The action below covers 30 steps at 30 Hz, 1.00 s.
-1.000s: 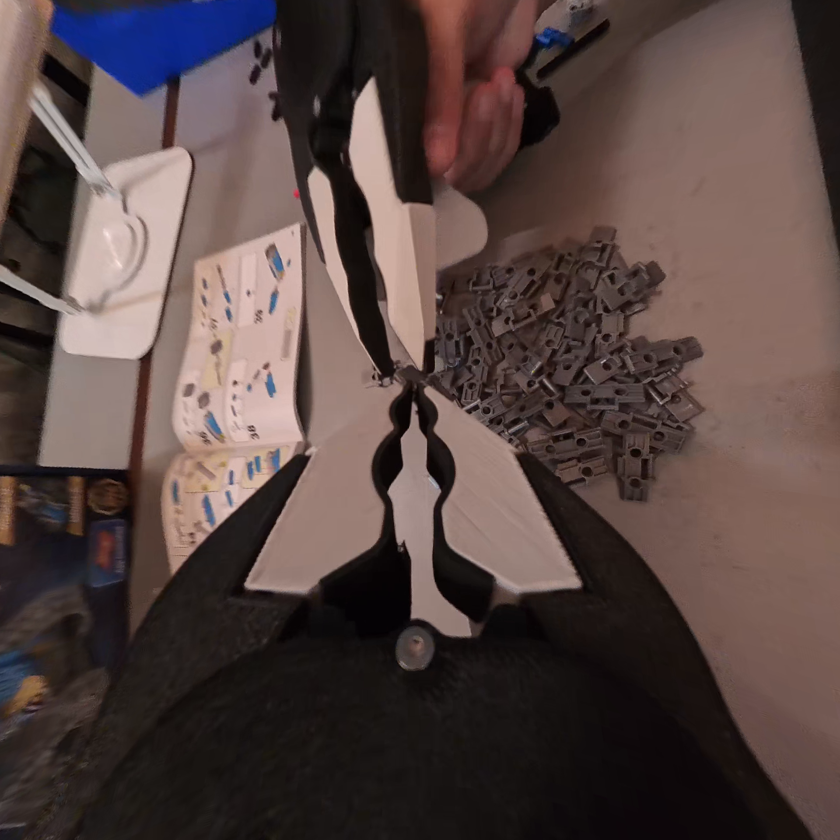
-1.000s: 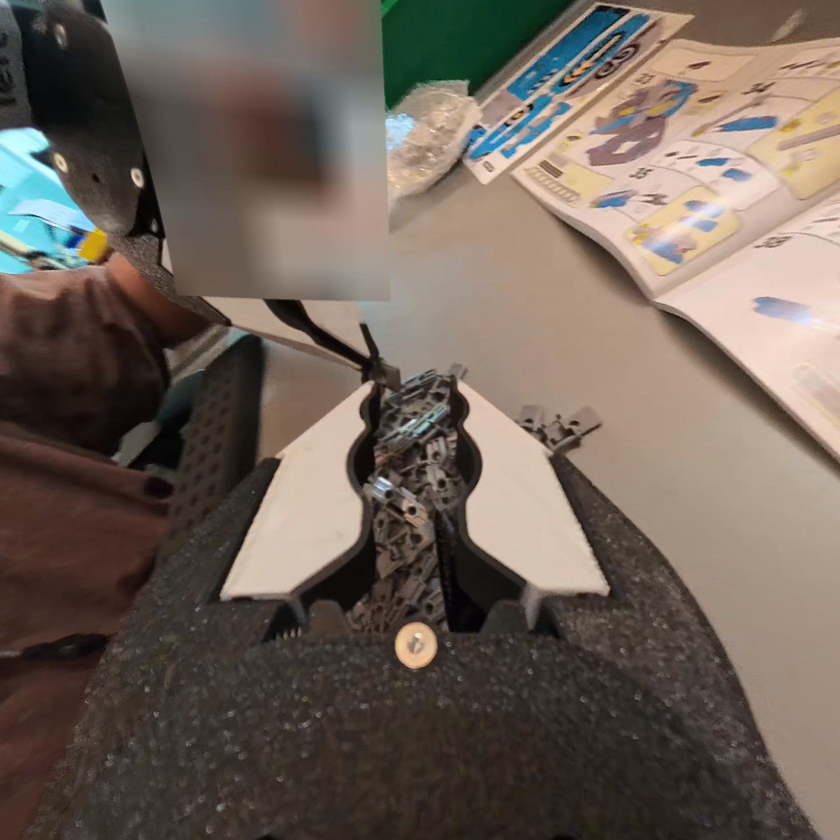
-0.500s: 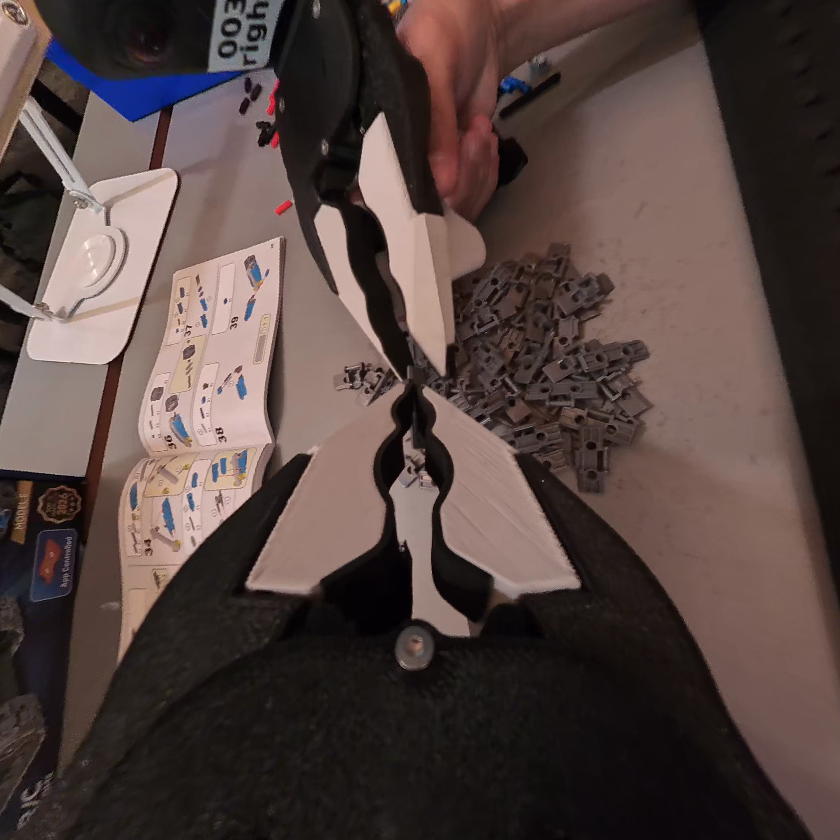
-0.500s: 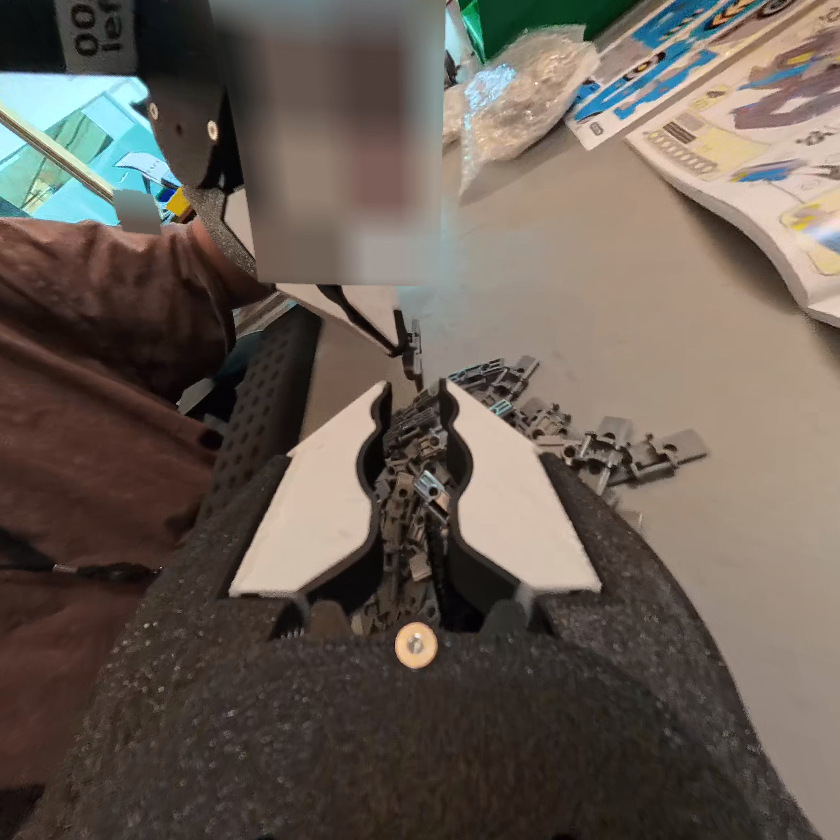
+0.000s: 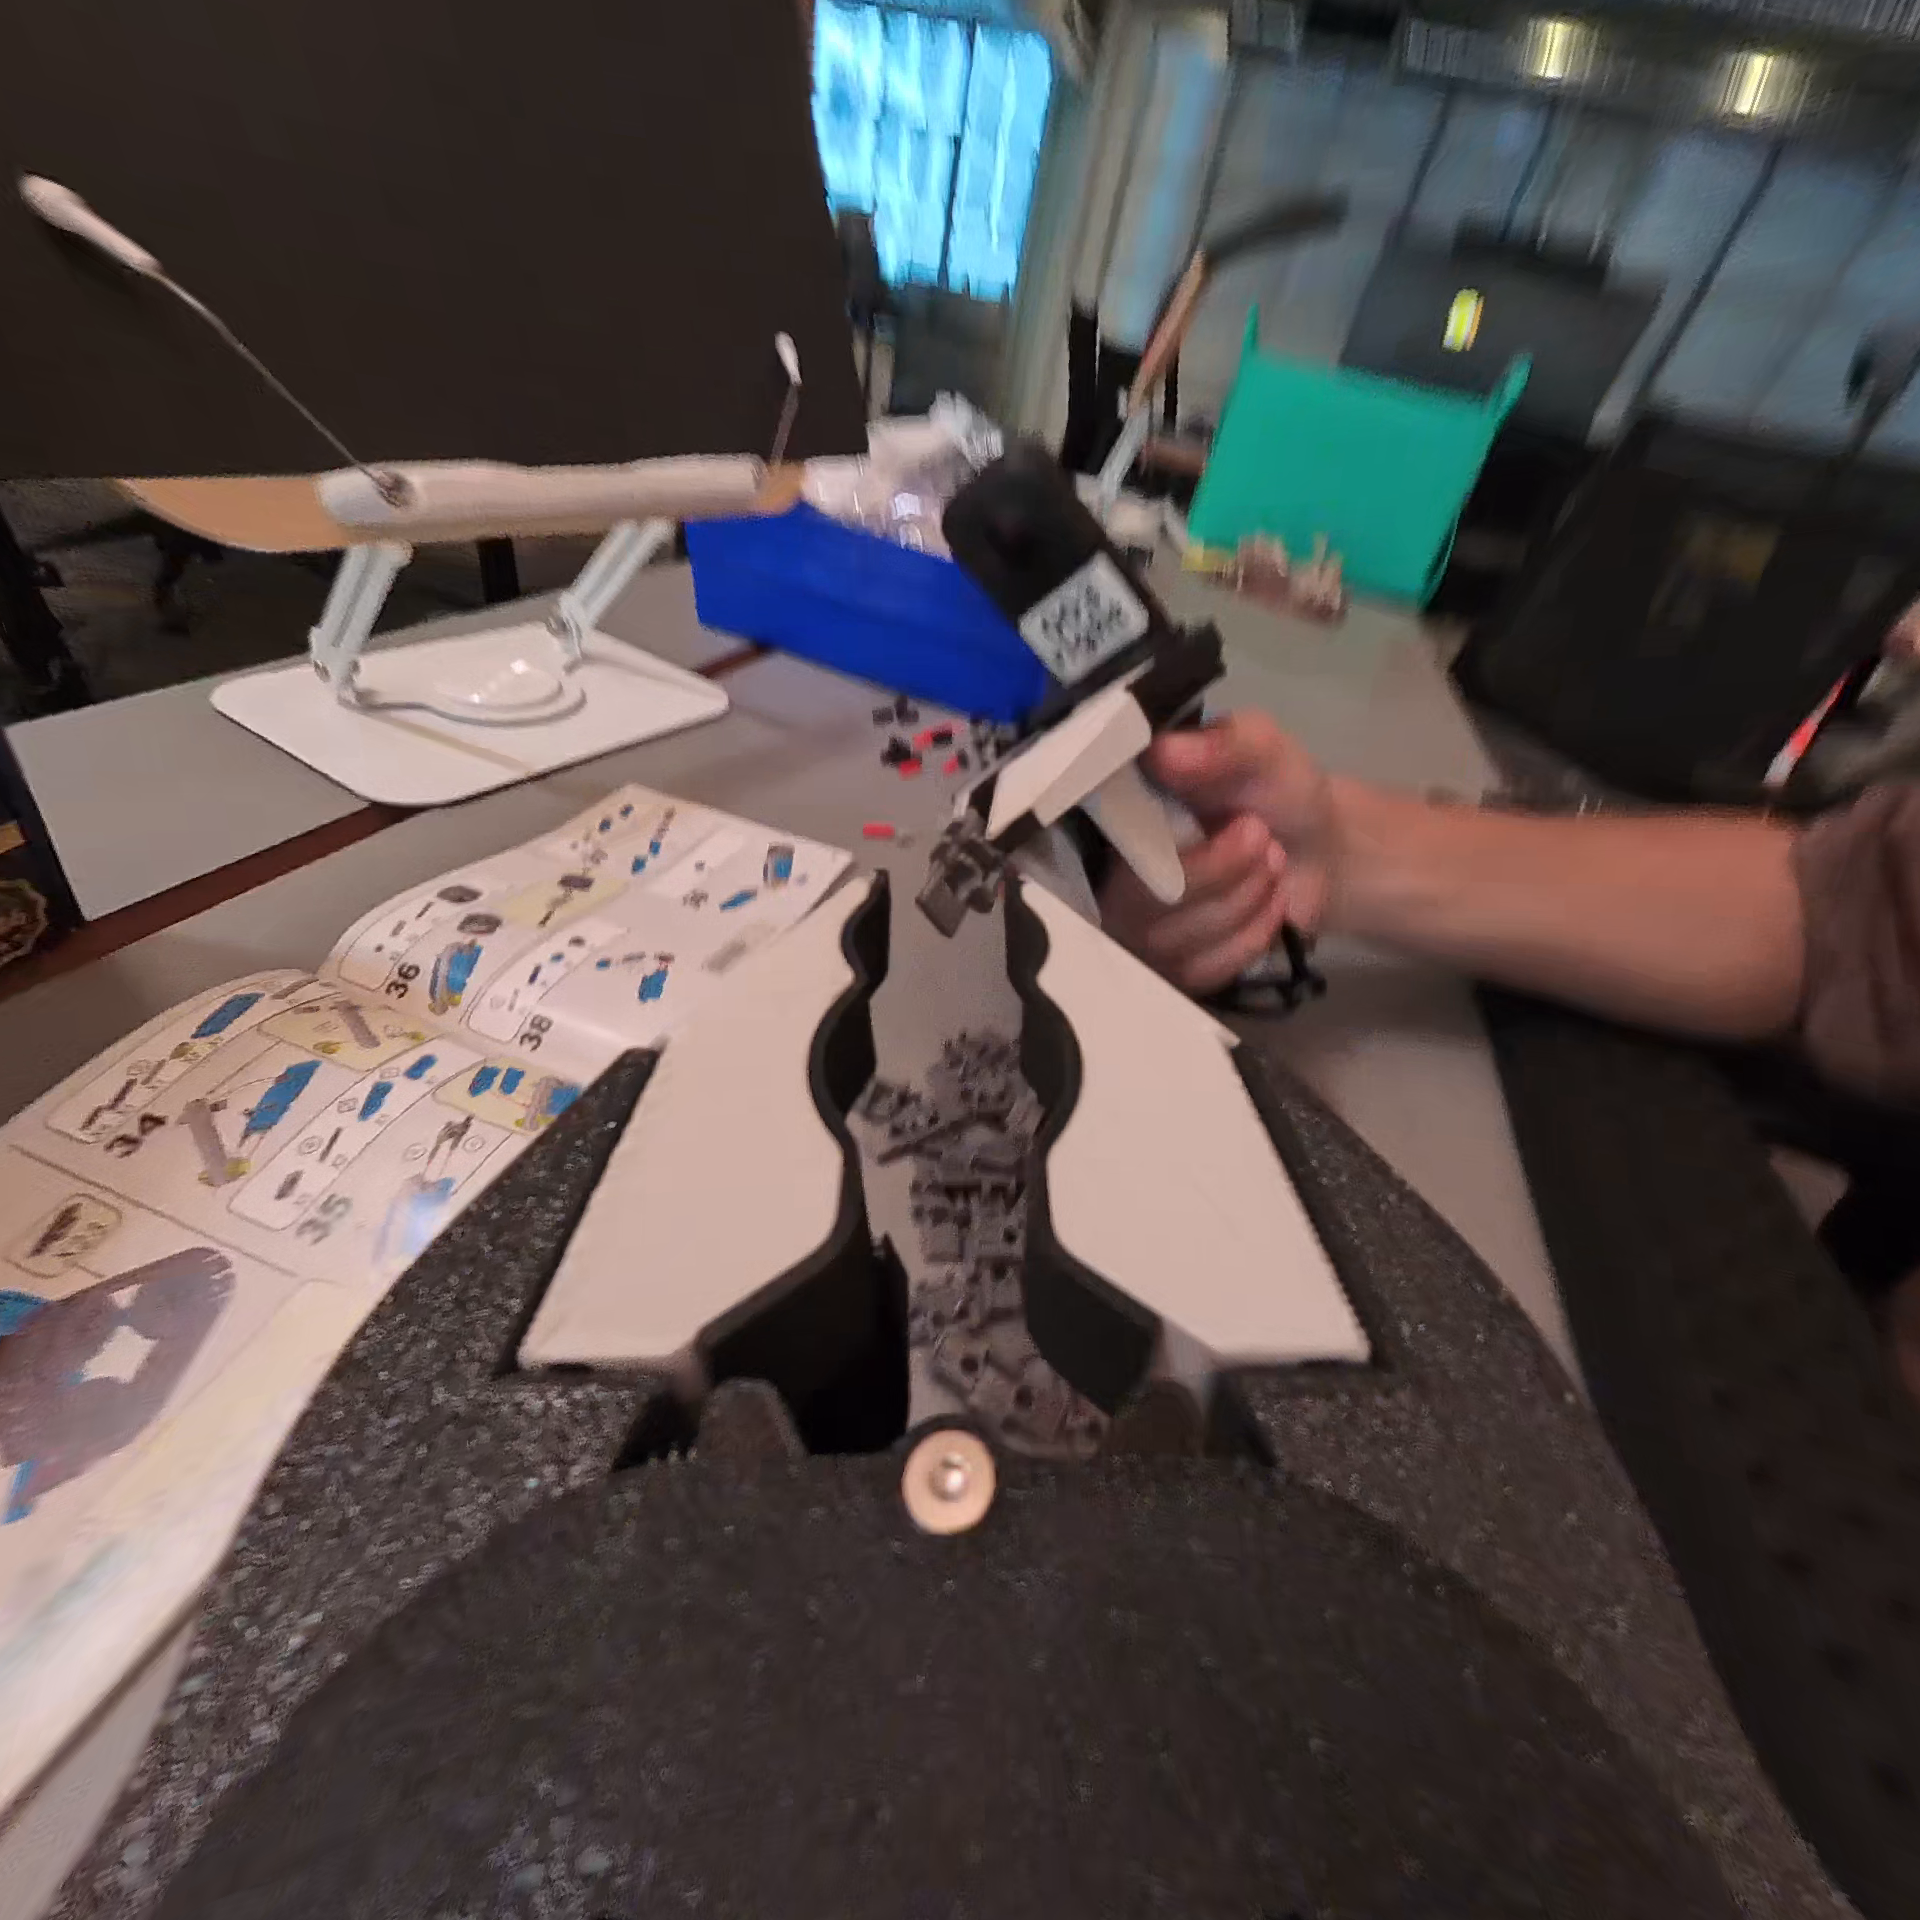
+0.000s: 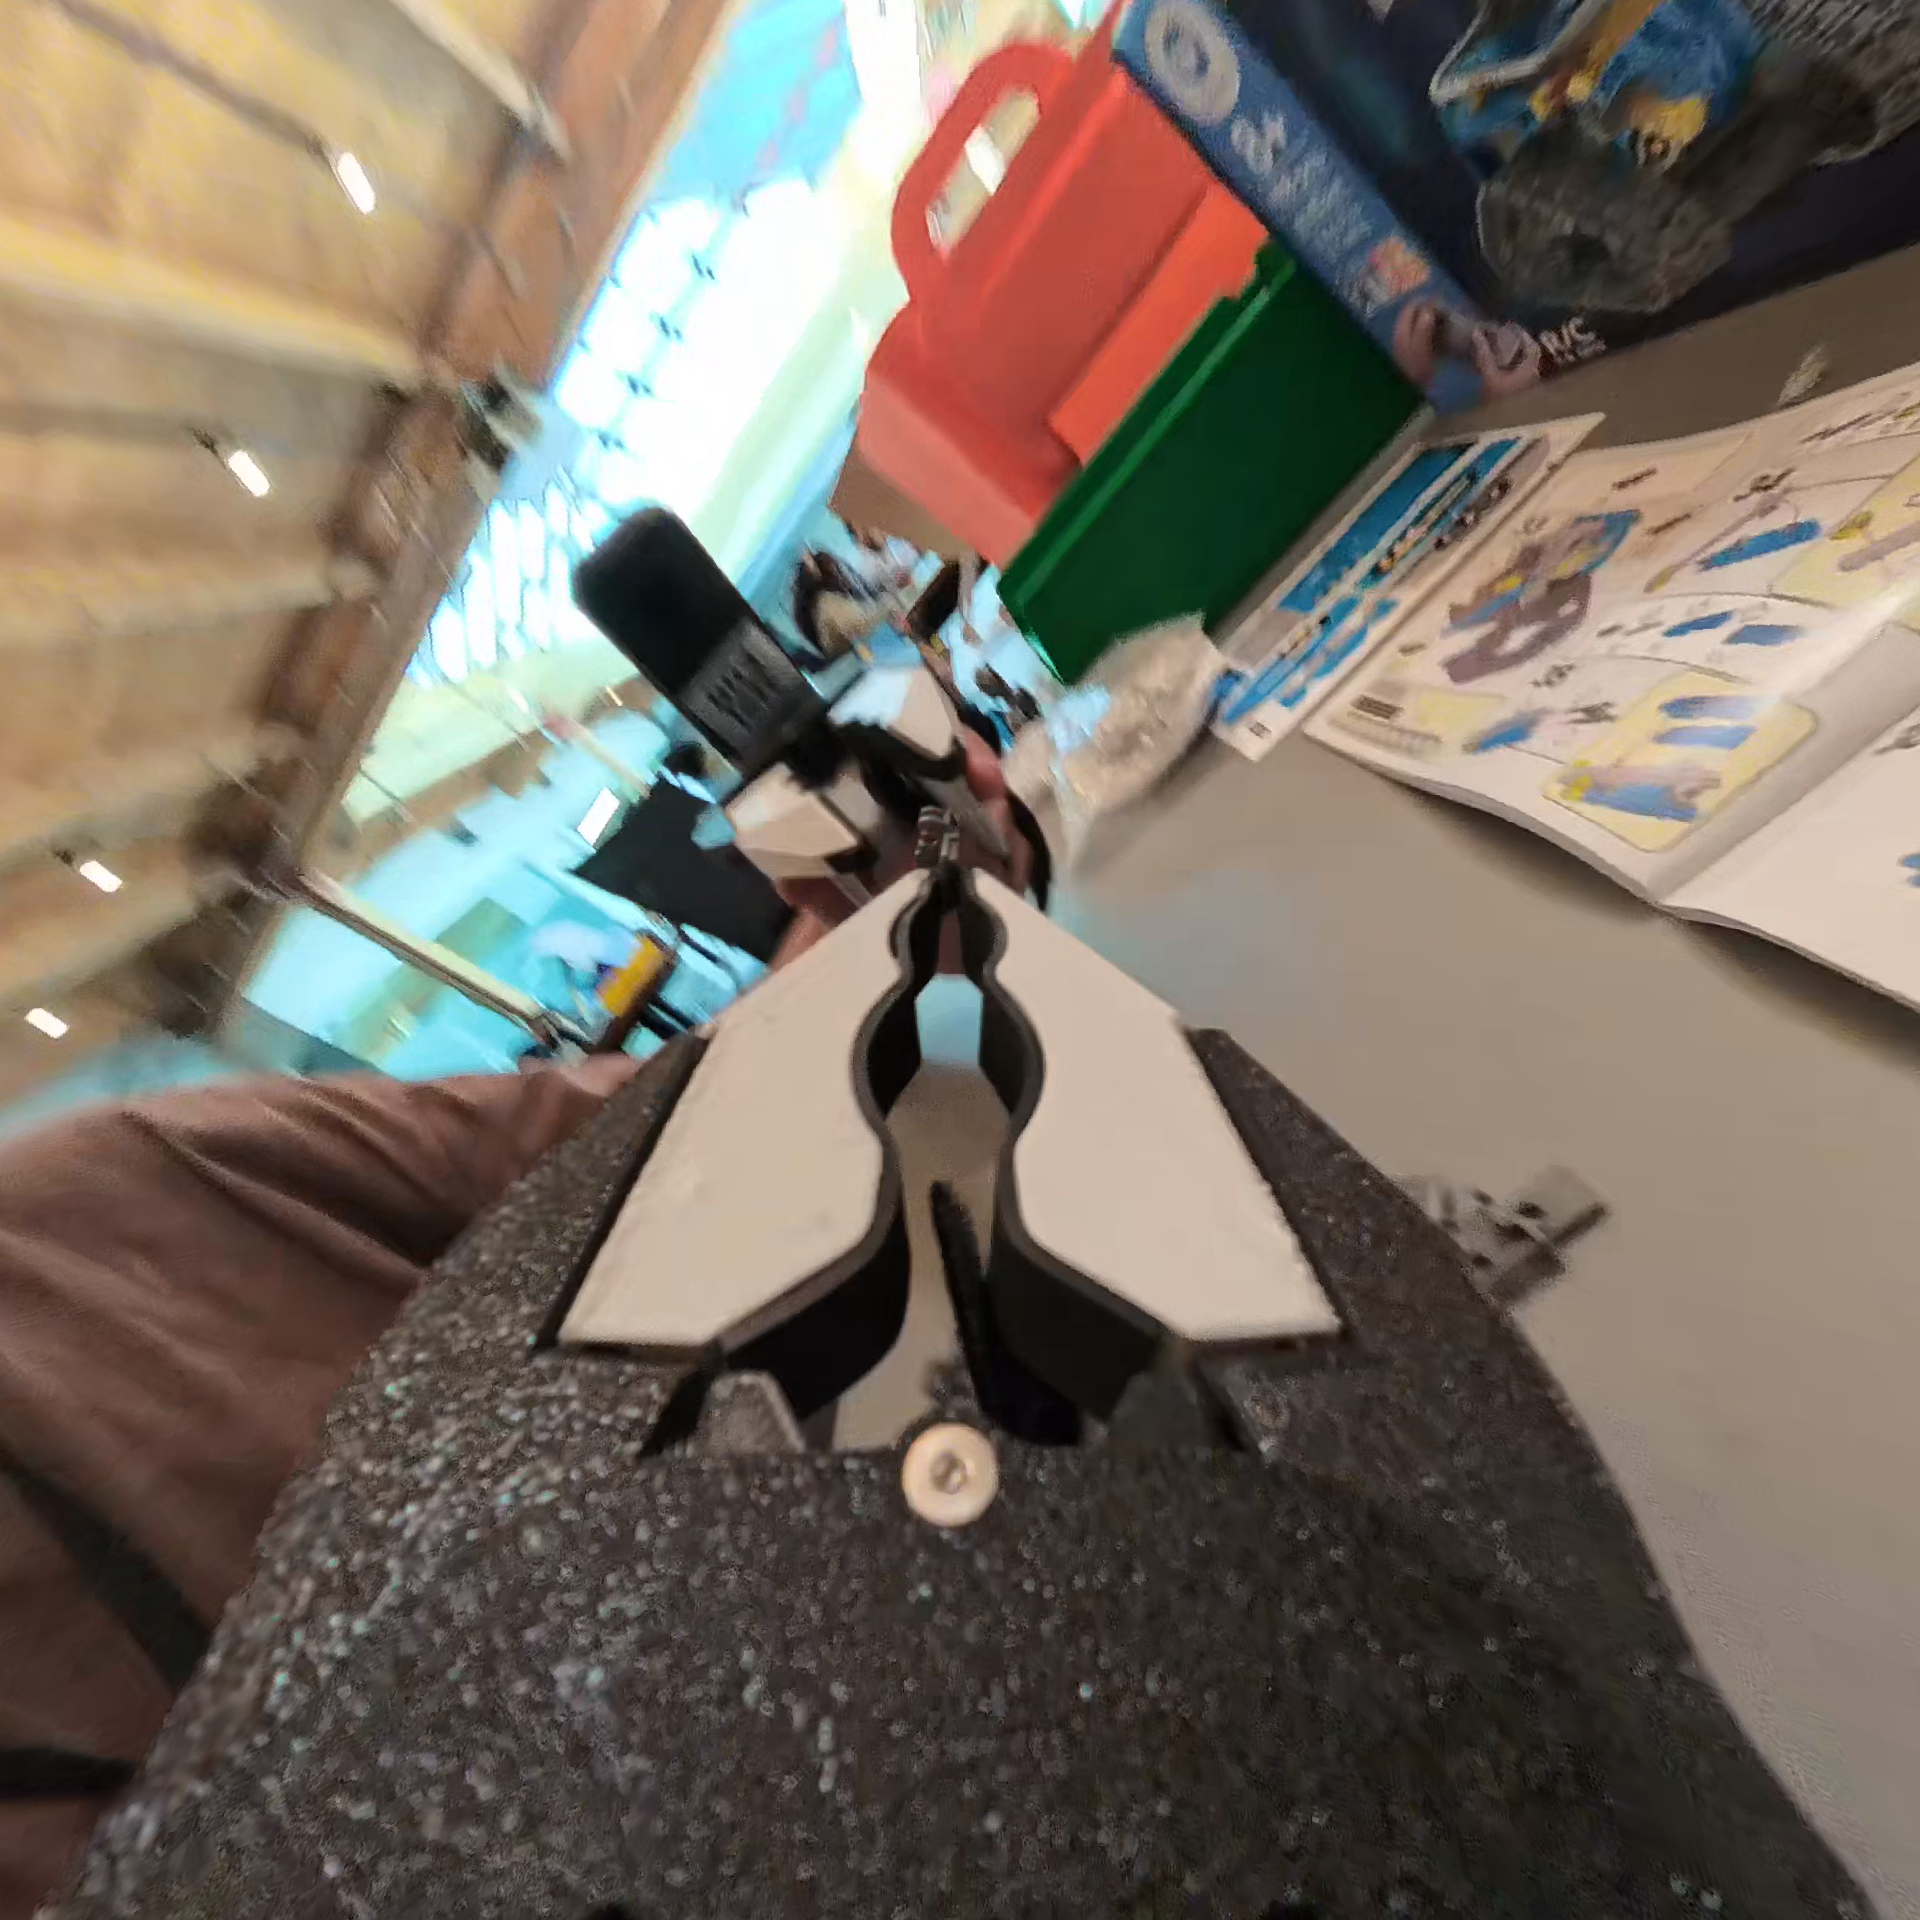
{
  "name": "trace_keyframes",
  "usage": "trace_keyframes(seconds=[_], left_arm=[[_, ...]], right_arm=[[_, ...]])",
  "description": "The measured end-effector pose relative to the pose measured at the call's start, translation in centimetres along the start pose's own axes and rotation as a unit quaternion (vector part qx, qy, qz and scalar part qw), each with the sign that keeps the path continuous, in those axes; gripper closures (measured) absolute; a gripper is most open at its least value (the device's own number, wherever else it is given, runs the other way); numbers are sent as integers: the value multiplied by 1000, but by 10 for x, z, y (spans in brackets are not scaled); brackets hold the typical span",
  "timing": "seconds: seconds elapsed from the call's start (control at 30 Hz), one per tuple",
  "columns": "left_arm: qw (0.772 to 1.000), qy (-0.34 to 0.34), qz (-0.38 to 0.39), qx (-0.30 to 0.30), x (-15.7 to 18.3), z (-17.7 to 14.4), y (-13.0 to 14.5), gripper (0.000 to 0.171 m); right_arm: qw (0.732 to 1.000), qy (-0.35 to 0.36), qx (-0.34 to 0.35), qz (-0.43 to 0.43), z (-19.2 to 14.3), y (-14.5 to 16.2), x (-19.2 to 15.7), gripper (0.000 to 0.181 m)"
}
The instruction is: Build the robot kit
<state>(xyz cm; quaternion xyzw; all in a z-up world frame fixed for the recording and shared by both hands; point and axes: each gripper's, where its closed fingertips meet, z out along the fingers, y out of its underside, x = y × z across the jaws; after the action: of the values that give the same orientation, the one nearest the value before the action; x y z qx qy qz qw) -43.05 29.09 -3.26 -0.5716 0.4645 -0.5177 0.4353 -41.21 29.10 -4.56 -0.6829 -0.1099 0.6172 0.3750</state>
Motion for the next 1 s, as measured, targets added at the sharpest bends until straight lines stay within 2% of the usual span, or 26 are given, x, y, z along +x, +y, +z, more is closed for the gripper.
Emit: trace_keyframes(seconds=[0.07,0.13,0.27,0.37,0.8,1.0], left_arm=[[997,24,-53,57,2,-4,-11,150],[990,57,-96,90,7,-6,-17,151],[988,79,-103,82,13,-5,-9,156],[986,80,-103,101,14,-10,-14,171],[981,82,-137,114,11,-15,-20,171],[974,94,-156,134,9,-21,-29,161]], right_arm=[[998,-27,37,43,4,-10,-9,179],[995,-51,53,60,10,-12,-18,179],[990,-72,83,90,20,-13,-28,179],[991,-70,75,86,26,-6,-28,179],[994,-58,82,41,28,-6,-33,179],[994,-47,91,27,27,-7,-32,179]])
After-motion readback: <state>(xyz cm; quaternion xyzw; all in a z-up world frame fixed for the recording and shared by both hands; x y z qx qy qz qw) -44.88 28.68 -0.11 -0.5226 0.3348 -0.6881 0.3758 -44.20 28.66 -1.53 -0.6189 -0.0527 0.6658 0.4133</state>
